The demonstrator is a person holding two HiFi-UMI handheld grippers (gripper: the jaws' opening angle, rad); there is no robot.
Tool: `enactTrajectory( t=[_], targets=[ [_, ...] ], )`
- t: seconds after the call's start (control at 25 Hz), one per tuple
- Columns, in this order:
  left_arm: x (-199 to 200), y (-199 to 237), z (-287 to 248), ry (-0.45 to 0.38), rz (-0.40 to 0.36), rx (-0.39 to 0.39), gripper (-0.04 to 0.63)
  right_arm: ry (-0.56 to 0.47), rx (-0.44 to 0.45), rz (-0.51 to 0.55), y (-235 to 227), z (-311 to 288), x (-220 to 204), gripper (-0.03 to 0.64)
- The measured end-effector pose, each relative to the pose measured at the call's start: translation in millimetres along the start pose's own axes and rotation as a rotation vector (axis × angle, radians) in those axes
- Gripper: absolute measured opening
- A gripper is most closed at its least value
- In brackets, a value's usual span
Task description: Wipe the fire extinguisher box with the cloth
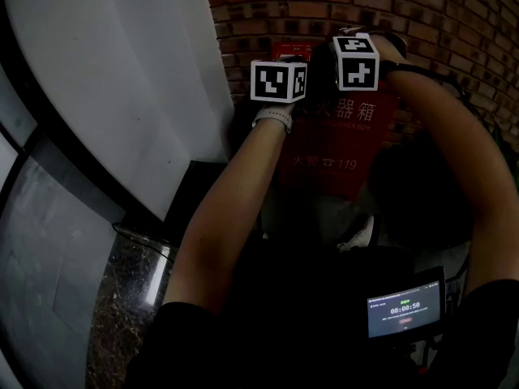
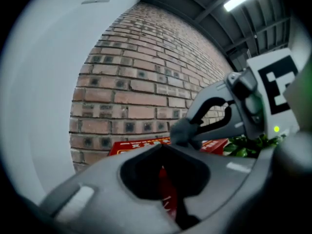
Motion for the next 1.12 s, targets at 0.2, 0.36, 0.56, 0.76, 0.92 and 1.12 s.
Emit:
enactTrajectory(
  t=[0.2,0.36,0.56,0.76,0.92,1.12],
  targets=[
    [4,-24,-13,-0.012,-0.034,-0.025,0.003,0.065,-0.094,-0.030,-14,-3,-36,0.032],
    [0,-31,-22,-0.014,-0.045,-0.029,0.003,0.099,-0.130,-0.049,-16,-13,-55,0.032],
    [-3,-31,-26,-0.008,-0.051,0.002,0.003,0.110,-0.134,-0.049,-12,-35,-68,0.032],
    [-8,-27,-30,0.013,-0.065,0.018,0.003,0.089,-0.135,-0.066,-14,-65,-63,0.032],
    [-9,-25,-32,0.005,-0.115,0.047,0.003,0.102,-0.144,-0.067,-14,-92,-64,0.032],
    [-11,-18,-32,-0.025,-0.135,0.073,0.003,0.122,-0.138,-0.077,-17,-124,-70,0.032]
  ],
)
Point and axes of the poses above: the fingertips, and each gripper's own axes: z backward along the fingers, y to its left, x out of its top, the point moved 10 cm from there along z, backward along the fingers, and after that the axes turned 10 degrees about -x, right-handed, at the moved point
